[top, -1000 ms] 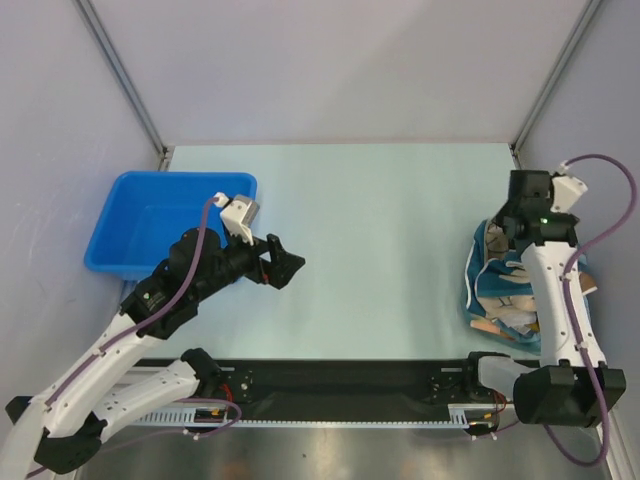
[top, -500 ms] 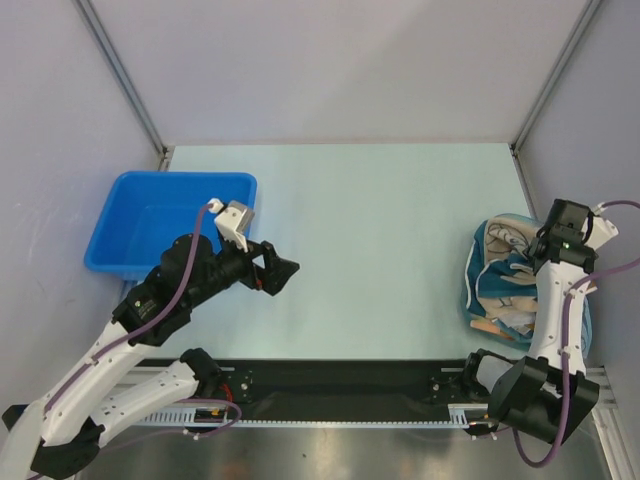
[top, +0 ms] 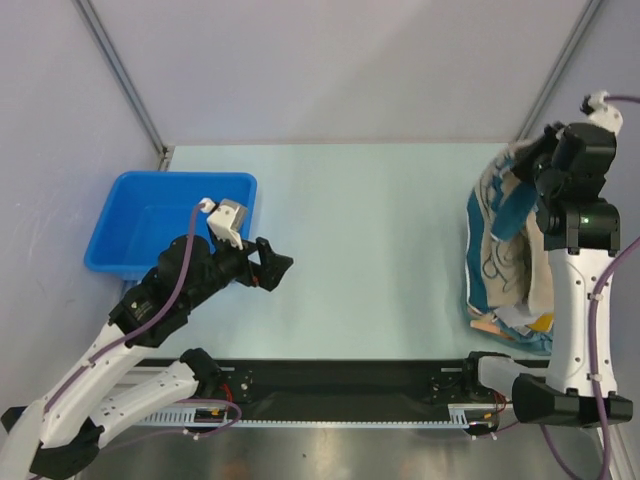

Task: Fold and stack the towels
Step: Grab crumpled towel, then move the towel to the center of the board

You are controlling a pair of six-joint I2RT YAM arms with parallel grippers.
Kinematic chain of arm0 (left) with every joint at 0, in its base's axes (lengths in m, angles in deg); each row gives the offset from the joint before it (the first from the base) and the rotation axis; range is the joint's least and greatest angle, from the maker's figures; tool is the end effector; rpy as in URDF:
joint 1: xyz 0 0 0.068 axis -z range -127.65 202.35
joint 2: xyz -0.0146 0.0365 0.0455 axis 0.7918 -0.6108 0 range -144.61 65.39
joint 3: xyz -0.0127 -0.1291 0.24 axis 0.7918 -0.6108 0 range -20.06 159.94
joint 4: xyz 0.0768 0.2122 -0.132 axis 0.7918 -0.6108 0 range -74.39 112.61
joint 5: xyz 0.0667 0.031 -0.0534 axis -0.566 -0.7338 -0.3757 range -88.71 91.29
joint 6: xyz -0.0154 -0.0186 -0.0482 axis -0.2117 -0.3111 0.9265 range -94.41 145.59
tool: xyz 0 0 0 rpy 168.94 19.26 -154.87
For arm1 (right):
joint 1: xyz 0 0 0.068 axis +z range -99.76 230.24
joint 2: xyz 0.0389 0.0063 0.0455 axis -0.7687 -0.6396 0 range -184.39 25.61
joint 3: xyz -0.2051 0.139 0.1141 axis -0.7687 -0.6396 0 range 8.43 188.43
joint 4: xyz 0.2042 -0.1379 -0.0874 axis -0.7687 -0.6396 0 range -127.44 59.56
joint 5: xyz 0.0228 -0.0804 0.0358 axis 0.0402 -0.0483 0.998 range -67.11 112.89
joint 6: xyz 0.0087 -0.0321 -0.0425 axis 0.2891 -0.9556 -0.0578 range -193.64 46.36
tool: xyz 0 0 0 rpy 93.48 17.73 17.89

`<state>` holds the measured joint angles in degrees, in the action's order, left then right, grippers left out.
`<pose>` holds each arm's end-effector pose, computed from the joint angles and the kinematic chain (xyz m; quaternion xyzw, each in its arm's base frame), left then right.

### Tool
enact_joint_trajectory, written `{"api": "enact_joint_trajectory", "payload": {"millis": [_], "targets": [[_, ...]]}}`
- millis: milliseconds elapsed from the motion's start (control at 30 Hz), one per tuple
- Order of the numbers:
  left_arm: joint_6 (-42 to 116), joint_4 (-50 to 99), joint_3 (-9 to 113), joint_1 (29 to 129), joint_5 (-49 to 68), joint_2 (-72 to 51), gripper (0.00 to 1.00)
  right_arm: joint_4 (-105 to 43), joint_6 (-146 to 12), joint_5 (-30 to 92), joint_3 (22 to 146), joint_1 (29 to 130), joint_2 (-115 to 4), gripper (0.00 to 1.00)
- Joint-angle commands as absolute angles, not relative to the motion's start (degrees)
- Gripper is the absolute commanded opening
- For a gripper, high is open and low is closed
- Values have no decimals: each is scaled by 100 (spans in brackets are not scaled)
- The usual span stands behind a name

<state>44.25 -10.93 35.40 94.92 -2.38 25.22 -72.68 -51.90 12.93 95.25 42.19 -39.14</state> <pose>0.1067 -0.0949 0.3720 0.1494 0.7962 -0.2760 0.5173 0.2114 -0.0360 0.4623 0.2580 0.7767 -0.0027 0.5747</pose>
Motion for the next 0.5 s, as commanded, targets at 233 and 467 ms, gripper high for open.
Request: {"api": "enact_joint_trajectory", "payload": {"millis": [233, 467], "targets": [[4862, -1483, 4391, 9209, -1146, 2064, 100, -6464, -4983, 2913, 10100, 6954, -4181, 0], [5003, -1641, 4331, 8901, -1172, 2188, 100, -5330, -4472, 3475, 6779, 8476, -3645, 0]]}}
